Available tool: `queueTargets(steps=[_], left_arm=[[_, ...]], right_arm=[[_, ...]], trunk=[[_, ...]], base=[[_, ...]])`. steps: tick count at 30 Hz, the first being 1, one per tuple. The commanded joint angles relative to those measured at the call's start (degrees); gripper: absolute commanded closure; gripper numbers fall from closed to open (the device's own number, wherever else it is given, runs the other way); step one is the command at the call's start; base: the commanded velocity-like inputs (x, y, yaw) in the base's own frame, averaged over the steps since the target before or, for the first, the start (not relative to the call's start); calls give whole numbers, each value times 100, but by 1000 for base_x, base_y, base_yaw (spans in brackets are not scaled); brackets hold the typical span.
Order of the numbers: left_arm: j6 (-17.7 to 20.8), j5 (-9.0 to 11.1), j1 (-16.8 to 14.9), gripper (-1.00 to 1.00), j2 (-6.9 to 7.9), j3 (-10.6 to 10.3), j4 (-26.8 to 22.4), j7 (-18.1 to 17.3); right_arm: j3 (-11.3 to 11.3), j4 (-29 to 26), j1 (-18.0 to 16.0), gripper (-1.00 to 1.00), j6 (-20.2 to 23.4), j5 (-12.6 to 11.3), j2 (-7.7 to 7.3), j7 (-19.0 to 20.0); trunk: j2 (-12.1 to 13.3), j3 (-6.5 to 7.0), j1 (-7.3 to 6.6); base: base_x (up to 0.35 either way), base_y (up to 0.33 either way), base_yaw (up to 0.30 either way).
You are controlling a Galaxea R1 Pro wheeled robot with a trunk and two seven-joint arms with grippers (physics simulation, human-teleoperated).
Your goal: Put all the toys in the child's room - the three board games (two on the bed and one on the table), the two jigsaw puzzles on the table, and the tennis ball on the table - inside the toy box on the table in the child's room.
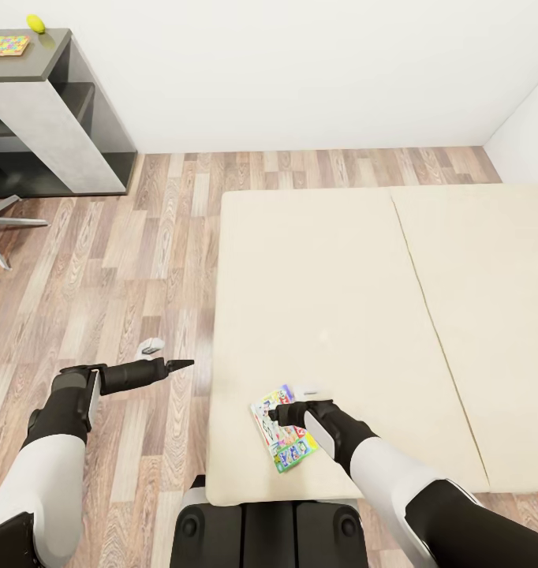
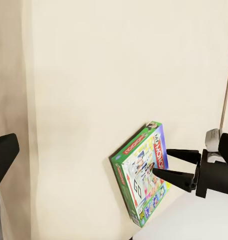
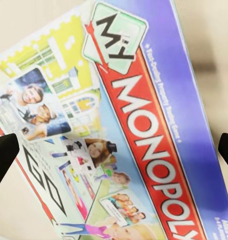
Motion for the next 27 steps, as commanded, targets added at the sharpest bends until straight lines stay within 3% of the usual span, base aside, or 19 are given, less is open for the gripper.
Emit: queueTargets(steps=[1, 27], left_arm=[[45, -58, -6, -100, -4, 23, -6, -58], [32, -40, -4, -100, 15, 48, -6, -97]], right_arm=[[8, -2, -5, -100, 23, 10, 0, 10], [-48, 45, -5, -100, 78, -50, 0, 10]], trunk=[[-9, -7, 3], [-9, -7, 3]], base=[[0, 0, 0], [0, 0, 0]])
